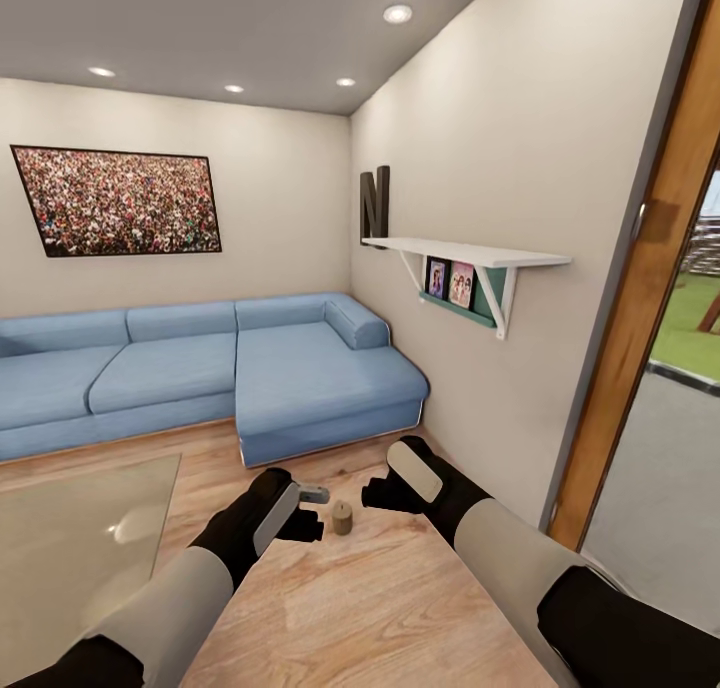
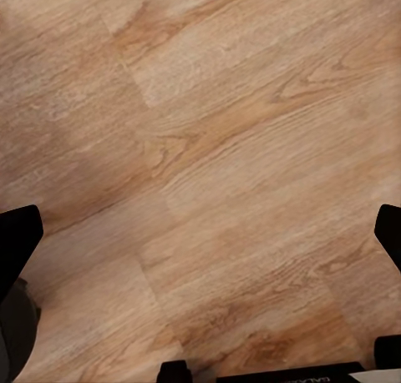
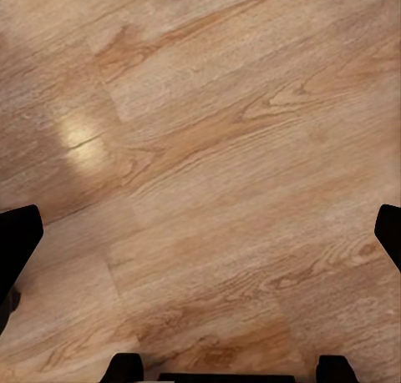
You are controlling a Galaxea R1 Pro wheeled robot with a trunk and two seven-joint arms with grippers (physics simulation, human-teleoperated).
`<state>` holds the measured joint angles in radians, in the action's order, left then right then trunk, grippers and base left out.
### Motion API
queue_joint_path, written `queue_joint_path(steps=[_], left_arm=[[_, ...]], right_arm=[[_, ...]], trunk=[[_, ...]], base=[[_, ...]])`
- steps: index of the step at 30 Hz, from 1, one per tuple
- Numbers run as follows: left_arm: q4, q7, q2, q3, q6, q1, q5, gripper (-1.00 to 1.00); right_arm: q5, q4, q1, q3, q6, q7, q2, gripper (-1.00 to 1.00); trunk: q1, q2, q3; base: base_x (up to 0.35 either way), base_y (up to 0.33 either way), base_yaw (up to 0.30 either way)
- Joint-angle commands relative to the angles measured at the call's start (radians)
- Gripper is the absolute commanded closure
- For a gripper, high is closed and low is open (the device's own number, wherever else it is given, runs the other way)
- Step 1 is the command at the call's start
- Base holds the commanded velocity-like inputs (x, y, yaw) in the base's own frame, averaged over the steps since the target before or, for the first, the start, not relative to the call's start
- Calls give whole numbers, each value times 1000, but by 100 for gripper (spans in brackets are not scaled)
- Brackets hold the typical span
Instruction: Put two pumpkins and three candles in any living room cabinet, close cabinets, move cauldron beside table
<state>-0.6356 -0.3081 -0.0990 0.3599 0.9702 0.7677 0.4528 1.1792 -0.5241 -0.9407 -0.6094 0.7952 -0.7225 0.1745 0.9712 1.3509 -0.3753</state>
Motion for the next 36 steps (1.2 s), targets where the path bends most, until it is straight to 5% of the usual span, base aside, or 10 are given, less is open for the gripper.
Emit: queue_joint_path(steps=[1,7,14,23,30,36], left_arm=[[-1,-9,1,4,2,1,10,-100],[0,-9,6,-15,2,2,10,-100],[18,-39,8,-128,-1,5,7,-100],[26,-65,10,-155,-4,14,9,-100],[27,-68,10,-165,-22,15,9,-100],[26,-162,10,-207,-36,15,10,-100]], right_arm=[[8,0,-1,-3,1,-9,0,-100],[3,0,-1,-4,1,-11,0,-100],[-5,7,-1,-4,1,-18,-12,-100],[-9,17,-1,-13,1,-26,-21,-100],[-8,21,-1,-20,2,-112,-20,-100],[-6,20,-1,-26,2,-136,-19,-100]], trunk=[[4,8,-4],[27,50,-23],[54,99,-45],[88,162,-73],[115,211,-95],[138,253,-114]], base=[[0,0,0],[0,0,0],[0,0,0],[0,0,0],[0,0,0],[0,0,0]])
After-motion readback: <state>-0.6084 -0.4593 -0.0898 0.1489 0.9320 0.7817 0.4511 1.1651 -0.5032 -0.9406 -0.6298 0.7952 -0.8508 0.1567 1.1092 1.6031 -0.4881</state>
